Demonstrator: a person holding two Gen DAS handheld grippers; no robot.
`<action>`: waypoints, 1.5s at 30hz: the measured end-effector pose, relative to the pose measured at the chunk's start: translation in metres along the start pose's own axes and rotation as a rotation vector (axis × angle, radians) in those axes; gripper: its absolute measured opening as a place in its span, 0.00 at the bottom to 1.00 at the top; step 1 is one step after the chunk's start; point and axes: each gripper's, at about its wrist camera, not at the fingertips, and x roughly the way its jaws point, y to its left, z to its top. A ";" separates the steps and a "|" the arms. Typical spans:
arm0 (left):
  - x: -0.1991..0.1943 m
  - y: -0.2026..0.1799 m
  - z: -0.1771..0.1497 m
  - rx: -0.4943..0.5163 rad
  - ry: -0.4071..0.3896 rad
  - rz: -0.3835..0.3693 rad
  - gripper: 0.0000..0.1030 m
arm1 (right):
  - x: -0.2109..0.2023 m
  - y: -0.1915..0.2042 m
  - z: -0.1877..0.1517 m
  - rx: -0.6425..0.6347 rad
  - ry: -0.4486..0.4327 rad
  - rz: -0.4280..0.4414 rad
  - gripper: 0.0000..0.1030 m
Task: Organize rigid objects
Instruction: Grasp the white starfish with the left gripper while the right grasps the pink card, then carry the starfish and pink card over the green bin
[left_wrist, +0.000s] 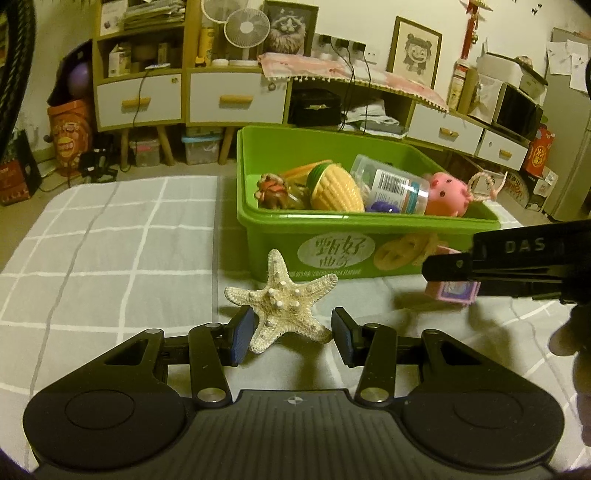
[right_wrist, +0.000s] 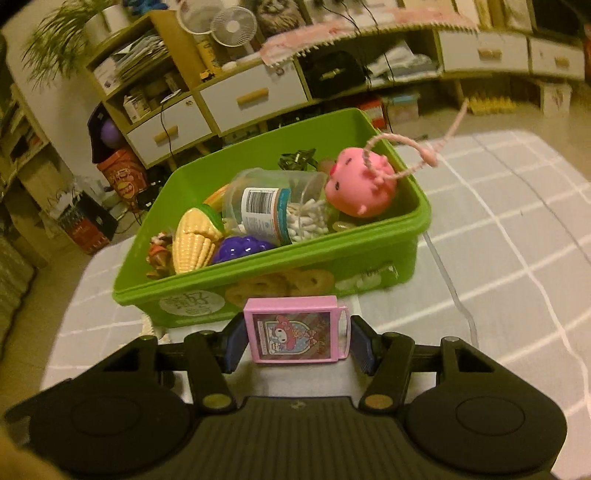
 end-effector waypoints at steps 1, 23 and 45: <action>-0.001 0.000 0.000 0.000 -0.002 -0.002 0.50 | -0.003 -0.002 0.001 0.020 0.010 0.010 0.39; -0.019 -0.004 0.037 -0.052 -0.086 -0.063 0.50 | -0.054 -0.008 0.030 0.156 -0.082 0.167 0.39; 0.009 -0.003 0.056 -0.058 -0.066 -0.027 0.50 | -0.035 -0.024 0.049 0.191 -0.138 0.171 0.39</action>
